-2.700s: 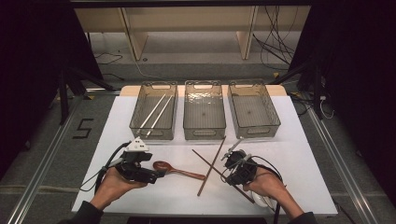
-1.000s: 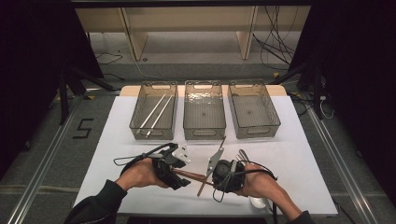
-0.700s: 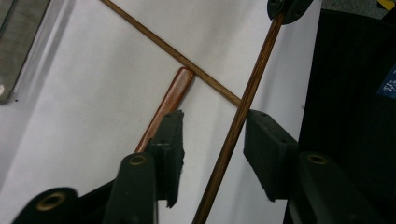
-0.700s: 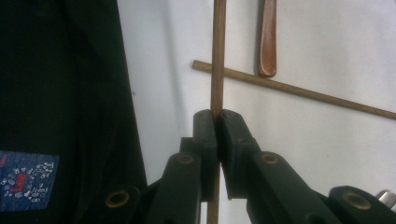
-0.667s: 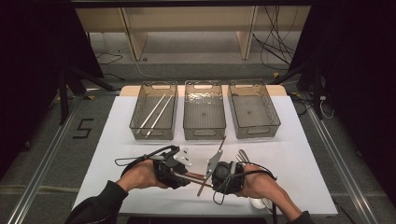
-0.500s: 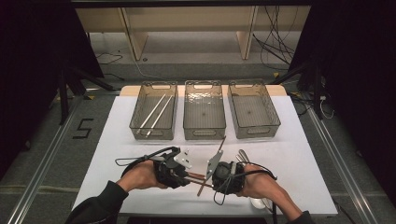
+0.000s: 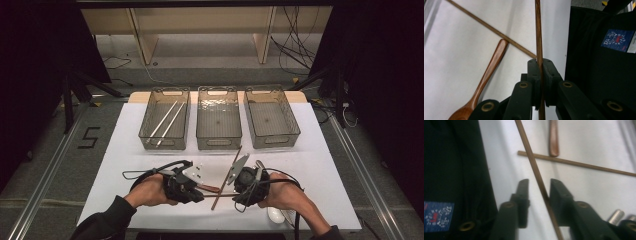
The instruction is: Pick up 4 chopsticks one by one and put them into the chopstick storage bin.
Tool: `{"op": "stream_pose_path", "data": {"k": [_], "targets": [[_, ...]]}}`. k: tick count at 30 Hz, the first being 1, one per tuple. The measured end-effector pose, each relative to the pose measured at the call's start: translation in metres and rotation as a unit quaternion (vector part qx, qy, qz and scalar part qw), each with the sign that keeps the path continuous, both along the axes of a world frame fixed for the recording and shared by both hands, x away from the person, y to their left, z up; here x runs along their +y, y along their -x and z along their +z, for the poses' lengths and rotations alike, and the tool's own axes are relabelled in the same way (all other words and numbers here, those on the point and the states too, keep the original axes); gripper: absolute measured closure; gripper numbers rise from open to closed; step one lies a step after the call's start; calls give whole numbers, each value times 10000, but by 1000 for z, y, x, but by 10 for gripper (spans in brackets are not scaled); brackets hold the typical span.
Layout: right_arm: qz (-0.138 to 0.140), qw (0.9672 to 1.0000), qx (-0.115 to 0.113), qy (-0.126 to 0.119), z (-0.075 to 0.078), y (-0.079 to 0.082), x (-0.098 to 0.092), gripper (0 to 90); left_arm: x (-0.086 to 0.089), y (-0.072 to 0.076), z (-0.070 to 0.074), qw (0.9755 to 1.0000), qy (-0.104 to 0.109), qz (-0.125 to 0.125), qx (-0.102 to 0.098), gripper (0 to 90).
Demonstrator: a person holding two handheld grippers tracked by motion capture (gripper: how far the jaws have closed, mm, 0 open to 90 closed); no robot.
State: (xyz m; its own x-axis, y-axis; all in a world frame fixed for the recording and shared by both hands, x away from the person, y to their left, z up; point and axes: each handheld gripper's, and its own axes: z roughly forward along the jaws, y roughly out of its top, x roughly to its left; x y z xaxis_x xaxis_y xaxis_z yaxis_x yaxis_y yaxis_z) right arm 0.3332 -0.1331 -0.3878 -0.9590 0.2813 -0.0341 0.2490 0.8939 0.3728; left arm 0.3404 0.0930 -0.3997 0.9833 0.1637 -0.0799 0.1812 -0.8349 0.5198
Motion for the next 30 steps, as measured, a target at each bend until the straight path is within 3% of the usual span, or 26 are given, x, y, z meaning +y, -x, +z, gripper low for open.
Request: {"op": "stream_pose_path", "data": {"k": [5, 10, 13, 17, 24, 30], "targets": [[-351, 9984, 20, -436, 12, -5, -13, 580, 10, -2, 3, 9996, 57, 274, -46, 851], [-663, 9957, -45, -643, 18, -9, -20, 549, 20, -6, 8, 9986, 90, 512, -87, 852], [-864, 9929, -84, -812, 20, -11, -25, 486, 26, -8, 10, 9976, 116, 672, -111, 852], [-1226, 9868, -161, -1050, 23, -14, -35, 434, 36, -13, 14, 9957, 157, 908, -96, 852], [-1653, 9776, -231, -1281, 22, -16, -51, 404, 57, -25, 19, 9886, 317, 1465, -161, 852], [-1998, 9688, -267, -1443, 17, -14, -63, 369, 77, -38, 26, 9782, 517, 2001, -223, 852]]}}
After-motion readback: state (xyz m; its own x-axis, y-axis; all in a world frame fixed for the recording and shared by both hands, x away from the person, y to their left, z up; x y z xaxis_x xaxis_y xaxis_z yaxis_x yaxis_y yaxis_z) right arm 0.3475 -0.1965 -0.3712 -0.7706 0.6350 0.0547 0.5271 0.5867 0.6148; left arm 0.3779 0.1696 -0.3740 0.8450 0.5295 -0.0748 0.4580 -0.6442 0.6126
